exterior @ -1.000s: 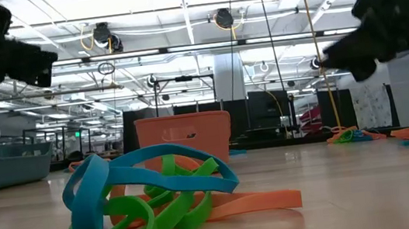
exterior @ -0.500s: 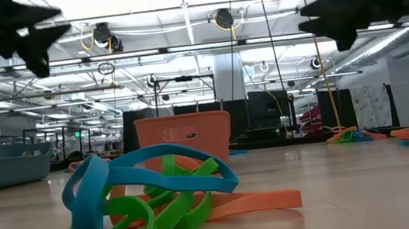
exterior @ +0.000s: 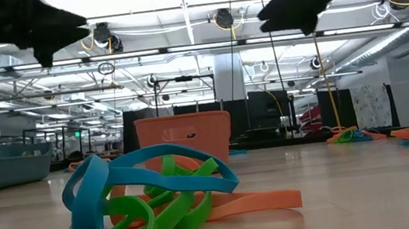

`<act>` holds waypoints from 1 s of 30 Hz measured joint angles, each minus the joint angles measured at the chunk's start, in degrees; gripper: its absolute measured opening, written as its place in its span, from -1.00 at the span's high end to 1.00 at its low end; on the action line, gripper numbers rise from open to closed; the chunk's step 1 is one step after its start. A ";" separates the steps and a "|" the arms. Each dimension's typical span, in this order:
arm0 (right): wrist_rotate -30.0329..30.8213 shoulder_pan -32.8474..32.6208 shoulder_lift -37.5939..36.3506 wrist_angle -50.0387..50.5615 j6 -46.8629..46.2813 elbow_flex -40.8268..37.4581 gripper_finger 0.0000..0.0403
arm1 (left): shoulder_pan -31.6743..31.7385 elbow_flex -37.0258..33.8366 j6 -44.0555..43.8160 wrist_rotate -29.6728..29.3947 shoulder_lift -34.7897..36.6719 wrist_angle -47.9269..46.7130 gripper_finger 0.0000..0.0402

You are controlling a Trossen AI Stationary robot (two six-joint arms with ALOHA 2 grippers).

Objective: Sort rubber bands into baskets
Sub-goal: Put the blue rubber band into the orange bin

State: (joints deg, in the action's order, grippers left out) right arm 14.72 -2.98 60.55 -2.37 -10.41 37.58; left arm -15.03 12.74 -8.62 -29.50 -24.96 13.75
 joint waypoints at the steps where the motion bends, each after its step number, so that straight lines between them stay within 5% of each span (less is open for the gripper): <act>1: 0.04 0.05 1.63 1.64 0.79 1.75 0.07 | -0.04 1.95 0.01 -0.36 -2.65 -1.16 0.31; 9: -4.03 6.80 12.30 8.15 7.69 9.84 0.07 | 1.30 14.73 2.11 -0.77 -18.68 -12.66 0.31; 18: -16.05 21.87 23.43 3.61 12.87 10.55 0.07 | 6.02 14.79 2.11 0.38 -25.71 -17.16 0.31; 24: -18.10 23.58 30.10 3.69 17.17 13.04 0.07 | 8.96 14.77 5.41 8.52 -28.04 -16.54 0.31; 30: -21.02 25.63 37.91 3.78 23.74 16.39 0.07 | 11.33 14.77 8.71 9.94 -30.91 -13.64 0.31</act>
State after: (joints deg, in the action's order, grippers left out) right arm -6.30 22.64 98.46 1.41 13.33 53.97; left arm -3.69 27.51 0.09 -19.56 -55.87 0.11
